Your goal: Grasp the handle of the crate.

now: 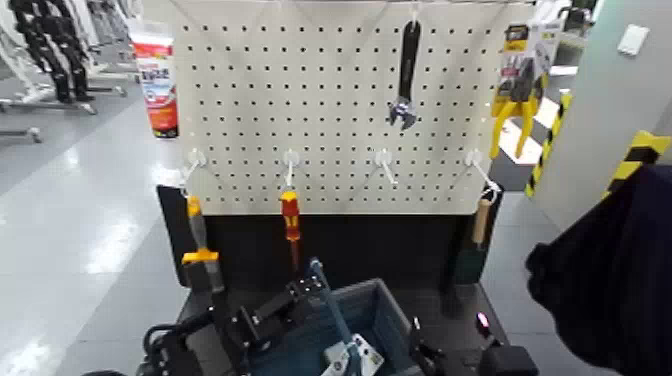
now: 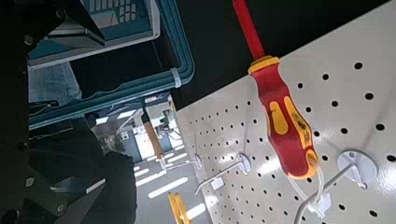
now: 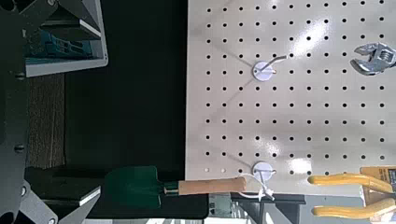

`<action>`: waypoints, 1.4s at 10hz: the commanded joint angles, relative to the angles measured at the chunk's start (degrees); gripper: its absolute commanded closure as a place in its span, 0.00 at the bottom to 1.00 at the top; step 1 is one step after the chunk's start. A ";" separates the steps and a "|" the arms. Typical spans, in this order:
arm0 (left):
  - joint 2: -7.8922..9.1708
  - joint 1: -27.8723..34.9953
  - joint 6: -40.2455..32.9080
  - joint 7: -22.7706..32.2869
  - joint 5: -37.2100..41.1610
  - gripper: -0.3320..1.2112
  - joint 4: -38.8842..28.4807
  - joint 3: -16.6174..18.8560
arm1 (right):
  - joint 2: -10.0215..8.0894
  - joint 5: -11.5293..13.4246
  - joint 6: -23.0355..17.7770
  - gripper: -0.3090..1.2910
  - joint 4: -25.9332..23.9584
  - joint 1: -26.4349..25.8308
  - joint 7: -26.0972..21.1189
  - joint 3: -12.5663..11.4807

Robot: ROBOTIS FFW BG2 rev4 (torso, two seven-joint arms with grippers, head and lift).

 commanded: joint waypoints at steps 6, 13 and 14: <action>0.03 -1.94 -0.47 -1.84 7.97 0.99 5.74 -5.15 | -0.05 -0.47 -0.96 0.28 0.55 -0.17 0.00 -0.13; -0.59 -0.45 -1.09 -1.84 10.88 0.98 4.77 -5.68 | -0.14 -0.56 -0.60 0.28 0.55 -0.26 0.00 -0.04; -0.67 0.08 -1.00 -1.93 12.02 0.98 4.33 -5.59 | -0.14 -0.56 -0.60 0.28 0.55 -0.17 0.00 -0.04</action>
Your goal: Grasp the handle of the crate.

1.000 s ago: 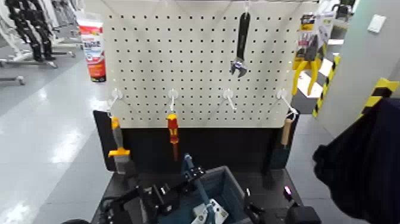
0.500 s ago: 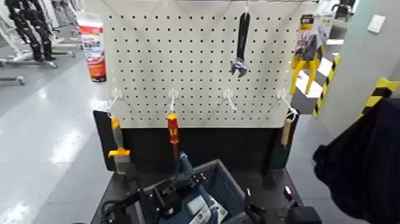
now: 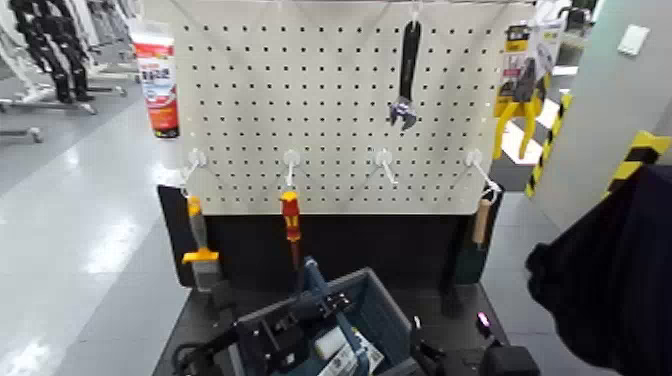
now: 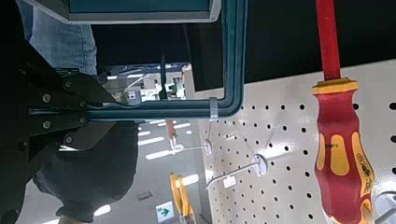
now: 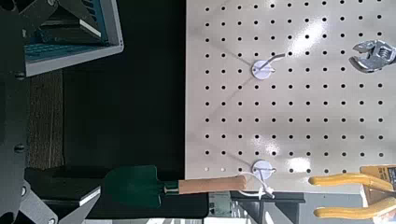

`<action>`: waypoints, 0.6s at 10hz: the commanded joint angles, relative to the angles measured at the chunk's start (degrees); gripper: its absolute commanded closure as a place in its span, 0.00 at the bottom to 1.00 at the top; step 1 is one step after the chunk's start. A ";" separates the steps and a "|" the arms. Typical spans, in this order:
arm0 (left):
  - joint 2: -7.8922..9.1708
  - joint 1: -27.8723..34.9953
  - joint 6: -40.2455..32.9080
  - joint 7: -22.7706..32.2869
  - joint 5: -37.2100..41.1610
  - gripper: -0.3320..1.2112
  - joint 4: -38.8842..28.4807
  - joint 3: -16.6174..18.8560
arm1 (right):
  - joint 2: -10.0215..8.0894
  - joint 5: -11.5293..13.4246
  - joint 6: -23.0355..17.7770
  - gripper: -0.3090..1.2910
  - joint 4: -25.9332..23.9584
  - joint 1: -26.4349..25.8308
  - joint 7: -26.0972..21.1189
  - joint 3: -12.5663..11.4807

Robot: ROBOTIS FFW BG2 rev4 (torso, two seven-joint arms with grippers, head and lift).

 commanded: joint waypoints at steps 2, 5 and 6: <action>0.74 2.60 1.21 0.71 4.24 0.98 -3.47 0.38 | 0.00 0.26 0.06 0.28 -0.10 0.07 -0.09 -0.09; 3.03 7.96 2.27 7.30 9.51 0.98 -10.86 1.87 | 0.09 0.61 0.06 0.28 -0.10 0.07 -0.18 -0.18; 3.38 8.66 1.83 8.62 11.62 0.98 -12.44 1.61 | 0.18 0.61 0.06 0.28 -0.10 0.16 -0.18 -0.26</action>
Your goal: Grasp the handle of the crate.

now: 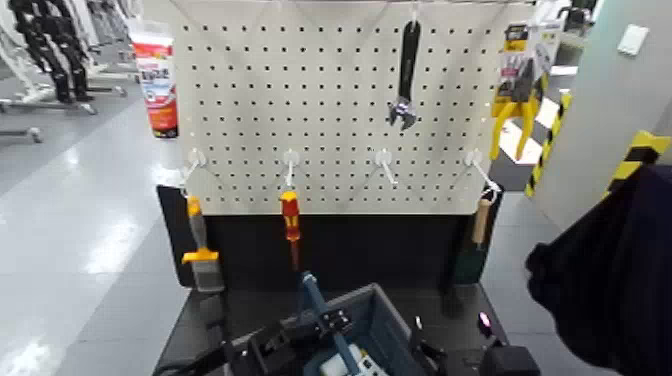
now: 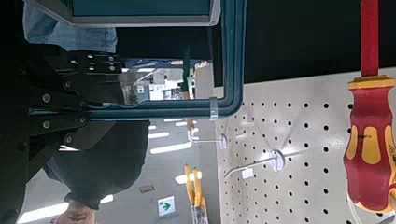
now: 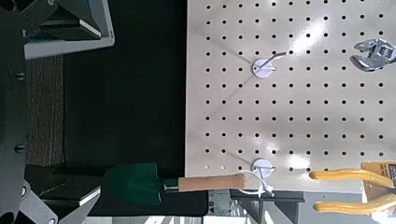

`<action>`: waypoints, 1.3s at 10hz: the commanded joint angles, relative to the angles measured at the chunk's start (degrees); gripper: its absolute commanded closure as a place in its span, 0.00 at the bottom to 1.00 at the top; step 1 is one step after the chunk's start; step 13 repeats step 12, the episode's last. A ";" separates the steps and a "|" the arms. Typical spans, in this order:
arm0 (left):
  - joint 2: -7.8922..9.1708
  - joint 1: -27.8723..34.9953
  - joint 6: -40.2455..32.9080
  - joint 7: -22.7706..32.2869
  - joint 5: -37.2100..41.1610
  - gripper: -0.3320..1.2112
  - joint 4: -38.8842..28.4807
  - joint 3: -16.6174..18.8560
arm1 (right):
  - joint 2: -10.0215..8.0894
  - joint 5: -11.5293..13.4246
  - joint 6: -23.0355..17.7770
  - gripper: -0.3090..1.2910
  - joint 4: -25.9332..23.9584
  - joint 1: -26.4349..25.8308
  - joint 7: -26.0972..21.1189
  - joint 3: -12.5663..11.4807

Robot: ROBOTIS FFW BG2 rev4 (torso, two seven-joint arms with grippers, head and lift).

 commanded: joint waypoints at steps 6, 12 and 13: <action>1.64 2.18 -1.39 3.49 6.41 0.98 -6.36 -0.50 | 0.32 0.99 -0.76 0.28 -0.09 0.17 -0.09 -0.28; 1.73 1.83 -1.22 3.40 6.76 0.98 -6.01 -0.85 | 0.32 1.61 -1.64 0.28 0.26 0.00 -0.44 -0.11; 1.73 1.83 -1.22 3.40 6.76 0.98 -6.01 -0.85 | 0.32 1.61 -1.64 0.28 0.26 0.00 -0.44 -0.11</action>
